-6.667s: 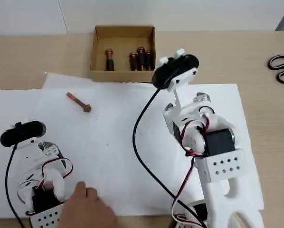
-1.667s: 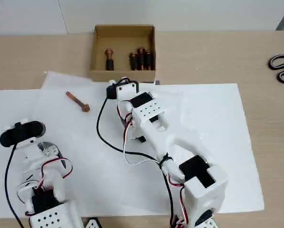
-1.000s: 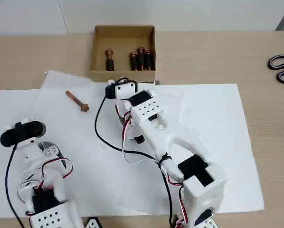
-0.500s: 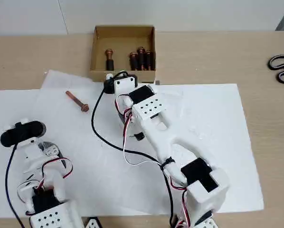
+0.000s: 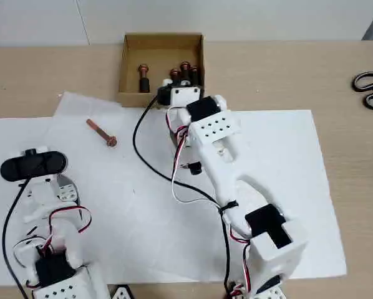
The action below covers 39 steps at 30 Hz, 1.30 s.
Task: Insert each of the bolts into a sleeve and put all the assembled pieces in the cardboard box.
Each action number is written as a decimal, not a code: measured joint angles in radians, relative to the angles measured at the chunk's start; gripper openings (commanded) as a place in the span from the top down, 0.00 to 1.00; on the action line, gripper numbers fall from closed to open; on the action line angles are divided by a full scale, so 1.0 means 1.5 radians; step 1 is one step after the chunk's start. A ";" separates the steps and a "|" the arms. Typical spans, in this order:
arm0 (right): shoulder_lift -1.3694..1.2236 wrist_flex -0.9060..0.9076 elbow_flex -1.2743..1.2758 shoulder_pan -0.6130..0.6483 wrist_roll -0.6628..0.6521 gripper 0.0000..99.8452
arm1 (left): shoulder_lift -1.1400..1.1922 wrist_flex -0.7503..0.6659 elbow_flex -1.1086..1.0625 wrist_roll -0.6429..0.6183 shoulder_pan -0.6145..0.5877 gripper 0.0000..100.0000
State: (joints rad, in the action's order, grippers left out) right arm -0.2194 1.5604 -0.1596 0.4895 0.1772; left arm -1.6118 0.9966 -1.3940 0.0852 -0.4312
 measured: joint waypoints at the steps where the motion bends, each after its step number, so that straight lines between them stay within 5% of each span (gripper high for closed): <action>1: 0.004 0.000 0.000 -0.004 0.000 1.00 | 0.000 0.004 0.012 0.002 0.000 0.88; 13: 0.065 0.000 0.000 -0.020 0.024 1.00 | 0.066 0.121 0.265 0.055 0.000 0.87; 26: 0.065 0.000 0.000 -0.032 0.107 1.00 | 0.627 0.340 0.740 0.056 0.000 0.87; 39: 0.065 0.037 0.000 -0.065 0.108 1.00 | 1.077 0.480 0.993 -0.001 0.058 0.87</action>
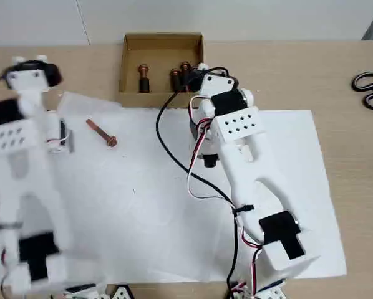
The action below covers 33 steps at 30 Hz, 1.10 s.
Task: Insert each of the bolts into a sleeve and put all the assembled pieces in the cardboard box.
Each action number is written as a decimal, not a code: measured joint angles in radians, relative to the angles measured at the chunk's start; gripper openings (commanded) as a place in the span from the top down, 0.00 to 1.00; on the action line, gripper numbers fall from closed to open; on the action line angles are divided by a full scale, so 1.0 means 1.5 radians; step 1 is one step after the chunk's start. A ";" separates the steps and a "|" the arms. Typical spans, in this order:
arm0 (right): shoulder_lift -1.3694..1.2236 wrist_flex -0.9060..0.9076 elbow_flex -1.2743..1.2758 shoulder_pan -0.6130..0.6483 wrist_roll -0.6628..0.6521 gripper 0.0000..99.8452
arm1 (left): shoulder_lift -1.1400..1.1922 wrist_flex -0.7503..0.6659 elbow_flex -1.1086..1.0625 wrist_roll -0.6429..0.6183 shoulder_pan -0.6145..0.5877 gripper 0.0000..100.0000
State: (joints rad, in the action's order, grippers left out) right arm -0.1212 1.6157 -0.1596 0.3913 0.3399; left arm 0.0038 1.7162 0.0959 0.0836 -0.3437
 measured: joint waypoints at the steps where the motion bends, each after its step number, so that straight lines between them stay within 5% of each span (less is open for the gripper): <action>1: 0.000 0.000 0.000 -0.003 0.000 1.00 | 0.032 0.004 0.015 0.000 0.015 0.87; 10: 0.000 0.012 0.000 -0.005 0.000 1.00 | 0.219 0.007 0.220 -0.006 0.089 0.83; 33: 0.000 0.012 0.000 -0.005 0.000 1.00 | 0.611 0.011 0.581 -0.006 0.095 0.80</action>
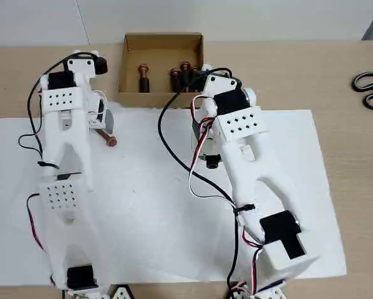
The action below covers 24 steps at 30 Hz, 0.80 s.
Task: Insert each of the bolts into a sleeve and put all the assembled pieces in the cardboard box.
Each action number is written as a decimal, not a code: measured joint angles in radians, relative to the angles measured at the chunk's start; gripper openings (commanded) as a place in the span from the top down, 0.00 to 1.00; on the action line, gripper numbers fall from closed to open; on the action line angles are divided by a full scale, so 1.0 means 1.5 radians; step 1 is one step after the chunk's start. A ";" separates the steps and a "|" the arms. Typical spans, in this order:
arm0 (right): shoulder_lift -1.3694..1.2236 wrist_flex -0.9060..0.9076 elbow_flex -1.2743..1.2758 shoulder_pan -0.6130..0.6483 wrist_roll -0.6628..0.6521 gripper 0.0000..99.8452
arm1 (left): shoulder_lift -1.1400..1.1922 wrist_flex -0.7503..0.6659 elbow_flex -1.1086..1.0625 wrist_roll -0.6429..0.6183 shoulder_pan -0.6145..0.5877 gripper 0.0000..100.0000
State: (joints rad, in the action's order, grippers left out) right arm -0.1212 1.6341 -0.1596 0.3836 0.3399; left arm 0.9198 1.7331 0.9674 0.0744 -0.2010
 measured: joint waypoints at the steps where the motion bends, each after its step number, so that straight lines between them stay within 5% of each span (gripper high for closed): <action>1: 0.000 0.000 0.000 0.000 0.000 1.00 | 0.011 0.000 0.012 0.000 0.000 0.80; 14: 0.000 0.000 0.000 0.000 0.000 1.00 | 0.119 0.001 0.118 -0.015 0.000 0.81; 20: 0.000 0.000 0.000 0.000 0.000 1.00 | 0.126 0.002 0.128 -0.018 0.013 1.00; 24: 0.000 0.000 0.000 0.000 0.000 1.00 | 0.128 0.003 0.142 -0.018 0.036 1.00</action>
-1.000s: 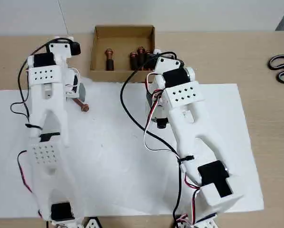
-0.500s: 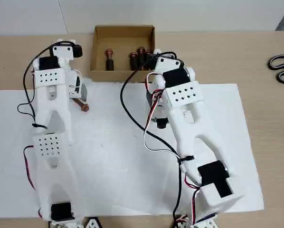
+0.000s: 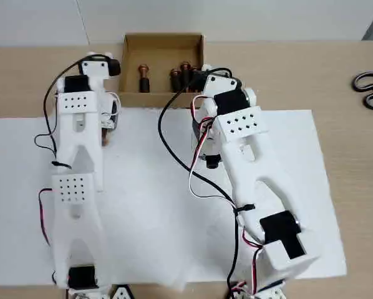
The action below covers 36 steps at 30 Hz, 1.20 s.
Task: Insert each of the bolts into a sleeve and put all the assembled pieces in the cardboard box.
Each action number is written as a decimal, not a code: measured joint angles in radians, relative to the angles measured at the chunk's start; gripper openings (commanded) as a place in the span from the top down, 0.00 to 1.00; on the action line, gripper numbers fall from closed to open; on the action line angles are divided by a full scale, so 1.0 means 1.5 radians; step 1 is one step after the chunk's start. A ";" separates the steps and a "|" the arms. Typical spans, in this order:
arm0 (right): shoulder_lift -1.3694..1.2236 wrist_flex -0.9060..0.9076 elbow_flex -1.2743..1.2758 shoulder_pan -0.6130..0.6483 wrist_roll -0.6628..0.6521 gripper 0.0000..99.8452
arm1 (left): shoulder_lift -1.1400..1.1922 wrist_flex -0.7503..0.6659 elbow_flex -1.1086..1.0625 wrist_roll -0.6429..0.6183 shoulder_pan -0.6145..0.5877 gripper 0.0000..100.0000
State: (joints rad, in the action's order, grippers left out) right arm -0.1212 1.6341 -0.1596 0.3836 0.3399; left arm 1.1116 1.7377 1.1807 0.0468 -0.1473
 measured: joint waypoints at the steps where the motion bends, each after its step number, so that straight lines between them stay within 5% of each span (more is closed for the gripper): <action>1: 0.000 0.000 0.000 0.000 0.000 1.00 | -0.004 0.000 0.000 -0.001 0.004 1.00; 7: 0.000 0.000 0.000 0.000 0.000 1.00 | -0.080 0.000 -0.002 -0.014 0.035 1.00; 14: 0.003 0.000 0.000 0.000 0.000 1.00 | -0.225 0.000 -0.111 -0.139 0.041 1.00; 25: 0.077 0.000 0.000 -0.025 0.000 1.00 | -0.477 -0.001 -0.613 -0.386 0.041 0.99; 36: 0.077 0.000 0.000 -0.035 -0.012 1.00 | -0.571 -0.005 -0.747 -0.751 0.006 0.99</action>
State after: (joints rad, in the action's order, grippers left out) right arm -0.0061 1.6341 -0.1596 0.3314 0.3214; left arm 0.2555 1.7300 0.0606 -1.0794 -0.1381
